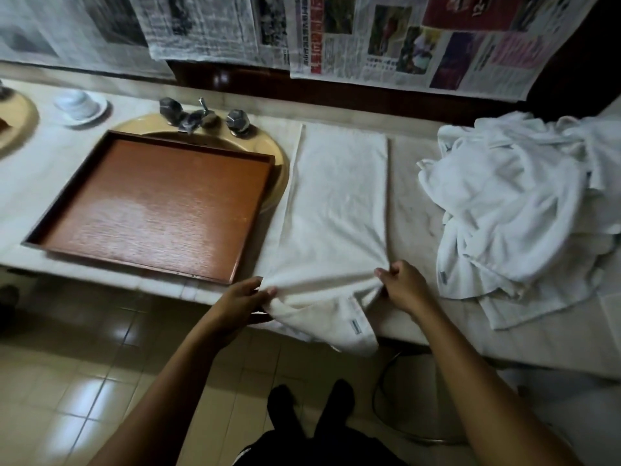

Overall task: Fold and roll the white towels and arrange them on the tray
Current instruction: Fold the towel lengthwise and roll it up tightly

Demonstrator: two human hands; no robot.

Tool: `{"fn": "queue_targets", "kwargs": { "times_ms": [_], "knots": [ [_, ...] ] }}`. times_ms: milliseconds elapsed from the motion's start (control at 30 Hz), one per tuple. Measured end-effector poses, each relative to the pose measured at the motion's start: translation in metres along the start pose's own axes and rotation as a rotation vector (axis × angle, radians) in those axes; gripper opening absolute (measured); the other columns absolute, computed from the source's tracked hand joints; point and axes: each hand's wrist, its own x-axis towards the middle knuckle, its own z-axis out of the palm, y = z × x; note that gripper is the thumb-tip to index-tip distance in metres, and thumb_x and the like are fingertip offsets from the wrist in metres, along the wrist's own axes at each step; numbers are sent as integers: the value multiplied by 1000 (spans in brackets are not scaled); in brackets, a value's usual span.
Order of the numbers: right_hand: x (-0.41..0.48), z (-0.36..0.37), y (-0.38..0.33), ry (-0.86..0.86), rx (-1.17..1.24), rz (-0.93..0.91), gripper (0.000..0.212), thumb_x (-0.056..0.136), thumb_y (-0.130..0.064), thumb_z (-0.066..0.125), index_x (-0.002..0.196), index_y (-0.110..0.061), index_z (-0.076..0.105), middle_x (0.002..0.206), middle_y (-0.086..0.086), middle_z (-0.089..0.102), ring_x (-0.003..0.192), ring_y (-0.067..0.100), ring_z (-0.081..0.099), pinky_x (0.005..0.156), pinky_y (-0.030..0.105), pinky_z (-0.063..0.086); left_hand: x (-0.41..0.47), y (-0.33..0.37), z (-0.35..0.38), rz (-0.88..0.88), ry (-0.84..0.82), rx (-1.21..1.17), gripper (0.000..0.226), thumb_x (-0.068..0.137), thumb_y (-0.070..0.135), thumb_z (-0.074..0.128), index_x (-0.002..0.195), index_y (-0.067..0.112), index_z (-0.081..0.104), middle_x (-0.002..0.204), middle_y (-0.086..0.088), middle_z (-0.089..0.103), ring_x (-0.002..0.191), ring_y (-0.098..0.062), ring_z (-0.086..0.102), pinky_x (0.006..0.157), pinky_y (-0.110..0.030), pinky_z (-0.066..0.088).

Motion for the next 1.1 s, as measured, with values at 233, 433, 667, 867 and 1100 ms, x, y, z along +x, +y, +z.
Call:
{"fn": "queue_targets", "kwargs": {
  "times_ms": [233,433,667,867,1100],
  "knots": [
    [-22,21,-4,56,101,59,52,95,-38,71,134,-6,58,129,12,67,119,32,61,83,26,37,3,-30,12,74,303,451,11,90,24,78,95,20,68,83,-2,75,73,-22,72,62,-37,59],
    [-45,41,20,-34,-18,104,31,87,-42,78,87,-14,65,82,1,70,86,27,68,73,35,54,-20,-63,40,-150,196,260,28,93,32,74,98,6,66,87,-13,74,69,-19,73,60,-28,52],
    [-55,40,21,44,217,142,22,90,-38,67,91,-17,61,90,6,67,85,26,67,79,48,61,-23,-52,30,-29,-91,-466,14,99,4,58,112,5,57,101,-20,63,96,-34,64,90,-45,53],
    [-61,42,26,29,458,158,23,95,-27,68,112,-16,57,110,5,67,98,24,66,91,56,58,-24,-69,-13,-121,-26,-207,19,101,4,50,116,2,62,110,-23,69,89,-31,68,65,-36,56],
    [-55,47,31,-12,515,219,36,85,-31,83,113,-12,70,105,8,77,95,26,73,87,55,61,-14,-55,-9,28,126,108,19,89,25,69,105,15,69,97,-8,73,89,-21,70,74,-31,53]
  ]
}}
